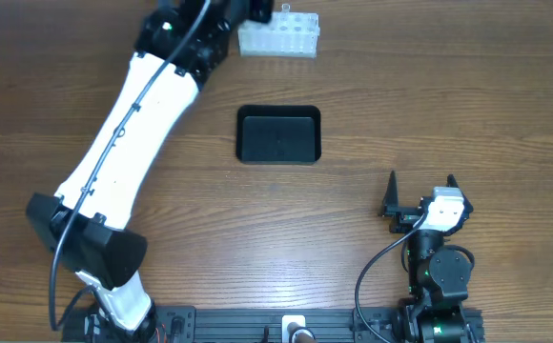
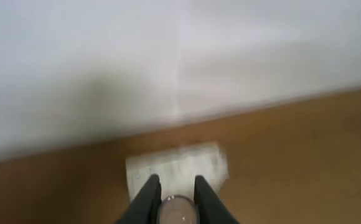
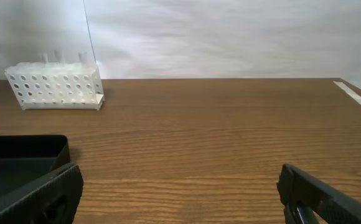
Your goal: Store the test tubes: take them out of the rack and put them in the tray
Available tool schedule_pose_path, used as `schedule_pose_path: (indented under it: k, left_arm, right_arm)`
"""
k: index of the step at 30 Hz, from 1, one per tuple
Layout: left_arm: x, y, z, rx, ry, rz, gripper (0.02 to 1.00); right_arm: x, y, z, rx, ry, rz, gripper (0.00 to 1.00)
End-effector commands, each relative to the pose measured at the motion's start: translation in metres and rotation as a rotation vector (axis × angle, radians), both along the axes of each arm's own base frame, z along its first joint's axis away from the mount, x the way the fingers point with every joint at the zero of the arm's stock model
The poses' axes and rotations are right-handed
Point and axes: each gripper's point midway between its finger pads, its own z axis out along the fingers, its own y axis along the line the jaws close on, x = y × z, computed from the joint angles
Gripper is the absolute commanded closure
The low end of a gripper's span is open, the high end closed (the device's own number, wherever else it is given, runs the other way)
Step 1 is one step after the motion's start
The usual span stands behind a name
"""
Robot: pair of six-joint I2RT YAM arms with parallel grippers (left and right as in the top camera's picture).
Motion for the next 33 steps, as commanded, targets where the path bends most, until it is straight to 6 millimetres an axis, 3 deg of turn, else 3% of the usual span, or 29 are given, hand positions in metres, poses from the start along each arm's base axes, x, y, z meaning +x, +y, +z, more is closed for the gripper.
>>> schedule_pose_path:
  k: [1,6,10,24,33]
  left_arm:
    - [-0.017,0.011,-0.067,-0.026,0.194,0.204,0.906]
    - [-0.039,0.022,-0.131,0.025,0.324,0.294,0.899]
    - [-0.049,0.028,-0.164,0.065,0.39,0.315,0.899]
    - [-0.063,0.028,-0.24,0.167,0.573,0.307,0.89]
    - [-0.077,0.02,-0.26,0.162,0.667,0.268,0.871]
  right_arm:
    - [0.0,0.0,-0.002,-0.007,0.001,0.001,0.009]
    - [0.0,0.0,-0.002,-0.007,0.001,0.001,0.007]
    - [0.0,0.0,-0.002,-0.007,0.001,0.001,0.007]
    - [0.0,0.0,-0.002,-0.007,0.001,0.001,0.009]
    - [0.0,0.0,-0.002,-0.007,0.001,0.001,0.009]
